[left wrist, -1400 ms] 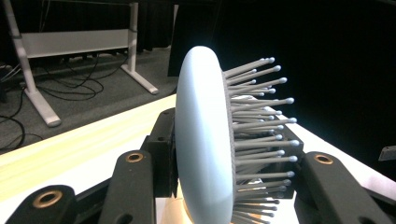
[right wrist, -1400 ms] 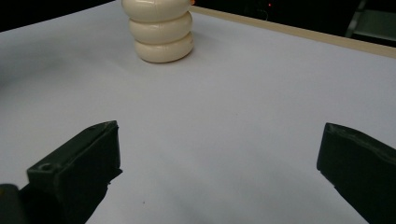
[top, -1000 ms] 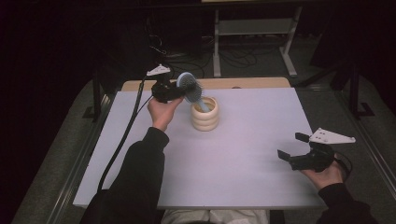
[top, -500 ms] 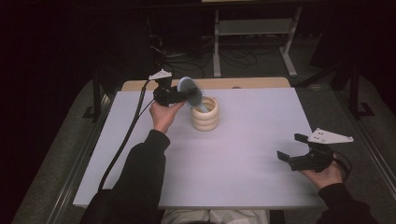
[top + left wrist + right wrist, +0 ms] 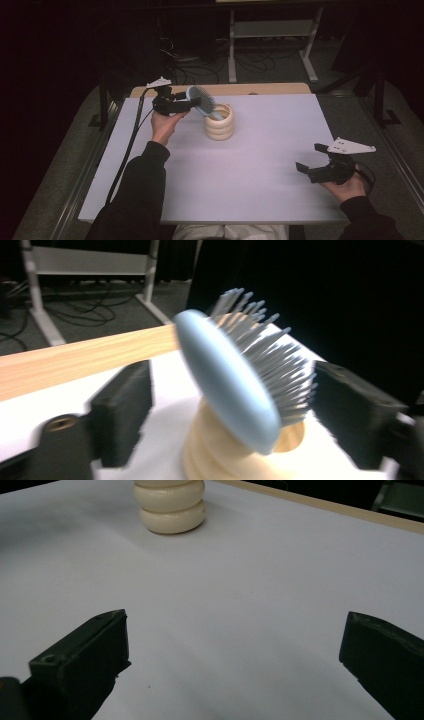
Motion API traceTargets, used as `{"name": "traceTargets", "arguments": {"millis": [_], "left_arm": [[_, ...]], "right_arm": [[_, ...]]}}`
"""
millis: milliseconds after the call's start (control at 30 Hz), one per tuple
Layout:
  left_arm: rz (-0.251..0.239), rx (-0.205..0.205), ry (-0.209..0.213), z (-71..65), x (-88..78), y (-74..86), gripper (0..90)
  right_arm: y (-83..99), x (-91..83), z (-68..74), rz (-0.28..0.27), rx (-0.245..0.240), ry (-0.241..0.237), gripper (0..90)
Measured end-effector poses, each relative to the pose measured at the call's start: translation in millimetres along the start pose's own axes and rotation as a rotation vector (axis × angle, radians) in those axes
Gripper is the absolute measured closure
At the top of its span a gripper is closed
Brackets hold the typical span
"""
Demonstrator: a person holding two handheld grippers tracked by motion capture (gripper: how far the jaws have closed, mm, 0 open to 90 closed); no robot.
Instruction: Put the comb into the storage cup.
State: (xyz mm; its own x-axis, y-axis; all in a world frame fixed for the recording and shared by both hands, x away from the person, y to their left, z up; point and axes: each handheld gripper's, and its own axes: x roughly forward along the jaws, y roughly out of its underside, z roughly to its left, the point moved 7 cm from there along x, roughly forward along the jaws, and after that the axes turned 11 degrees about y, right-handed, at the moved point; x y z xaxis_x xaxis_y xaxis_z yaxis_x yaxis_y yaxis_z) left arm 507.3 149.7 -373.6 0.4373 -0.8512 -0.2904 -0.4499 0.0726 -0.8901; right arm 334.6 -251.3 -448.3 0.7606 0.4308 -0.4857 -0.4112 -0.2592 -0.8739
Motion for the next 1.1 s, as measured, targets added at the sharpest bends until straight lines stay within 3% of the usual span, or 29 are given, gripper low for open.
{"name": "traceTargets", "arguments": {"millis": [100, 300, 500, 633, 833, 1100], "left_arm": [[0.025, 0.01, -0.008, 1.3, -3.6, 2.0, 9.5], [0.023, -0.013, 0.011, 0.8, -14.0, 2.4, 0.0], [0.007, -0.001, 0.009, 3.8, -30.4, 6.4, 0.0], [-0.012, 0.033, -0.001, 4.0, -41.7, 7.0, 0.0], [0.002, 0.044, -0.01, 6.3, -52.6, 11.2, 0.0], [-0.019, 0.032, 0.026, 3.0, -64.6, 16.3, 0.0]], "right_arm": [[0.0, 0.1, -0.4, -0.001, -0.007, 0.007, 0.0], [0.3, 0.2, -0.5, 0.002, -0.011, 0.009, 0.0], [0.8, 1.7, 0.9, 0.01, -0.016, 0.004, 0.0], [1.5, 3.5, 2.7, 0.018, -0.025, 0.001, 0.0], [1.2, 3.2, 2.9, 0.015, -0.024, 0.0, 0.0], [4.6, 7.3, 5.8, 0.049, -0.042, -0.011, 0.0]]}}
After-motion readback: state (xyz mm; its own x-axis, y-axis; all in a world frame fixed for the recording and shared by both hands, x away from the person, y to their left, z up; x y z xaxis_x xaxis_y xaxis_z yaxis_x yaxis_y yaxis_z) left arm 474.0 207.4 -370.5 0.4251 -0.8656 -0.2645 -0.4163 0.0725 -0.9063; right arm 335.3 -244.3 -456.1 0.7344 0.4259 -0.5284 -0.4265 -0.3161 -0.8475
